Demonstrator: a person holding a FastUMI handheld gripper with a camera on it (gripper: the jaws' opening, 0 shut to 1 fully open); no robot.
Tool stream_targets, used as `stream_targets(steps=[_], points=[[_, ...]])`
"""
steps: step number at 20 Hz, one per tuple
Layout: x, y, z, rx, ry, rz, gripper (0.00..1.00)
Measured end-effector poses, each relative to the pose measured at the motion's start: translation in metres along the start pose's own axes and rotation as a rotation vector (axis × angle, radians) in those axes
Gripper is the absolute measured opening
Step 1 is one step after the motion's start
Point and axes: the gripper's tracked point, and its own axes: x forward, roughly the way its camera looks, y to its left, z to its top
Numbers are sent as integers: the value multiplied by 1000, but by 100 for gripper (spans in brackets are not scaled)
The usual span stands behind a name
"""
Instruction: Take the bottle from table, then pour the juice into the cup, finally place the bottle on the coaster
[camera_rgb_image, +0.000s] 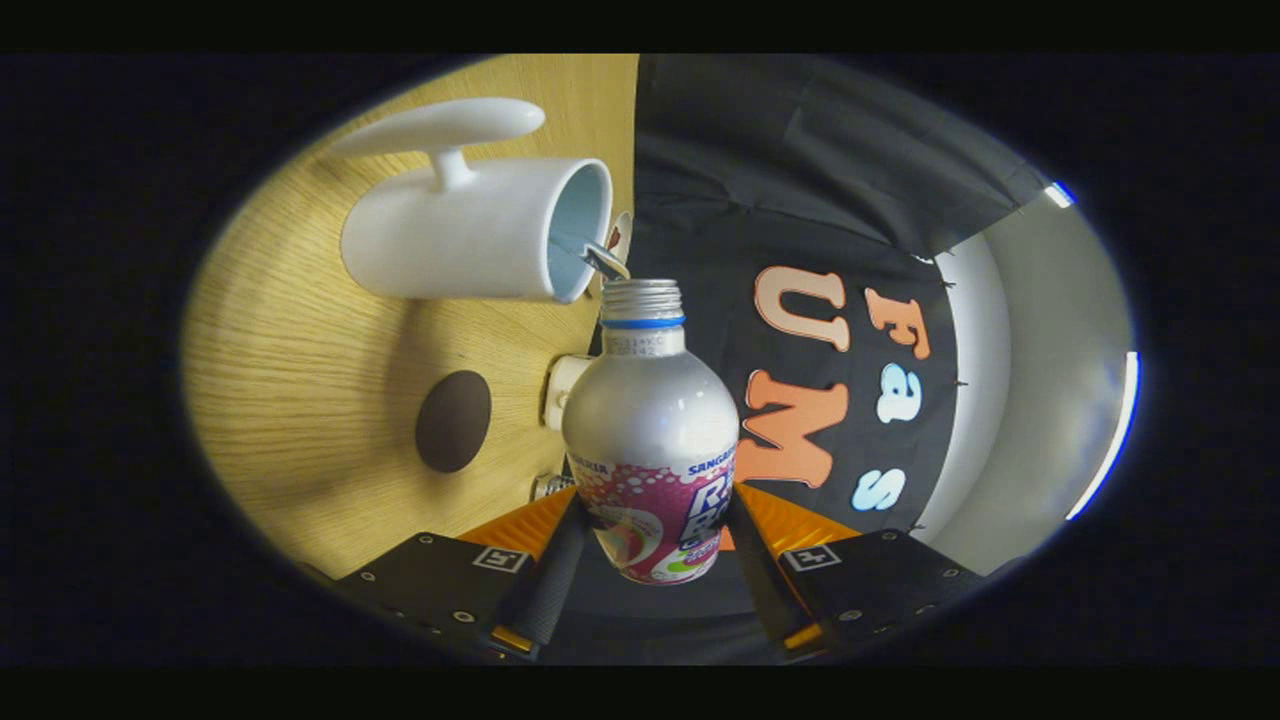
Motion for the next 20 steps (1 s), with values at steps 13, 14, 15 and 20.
stream_targets(steps=[13,14,15,20], points=[[8,-18,2,-14,-6,-19,77],[8,-19,3,-14,-8,-20,77],[8,-21,3,-15,-9,-23,77],[8,-23,5,-29,-13,-28,77]])
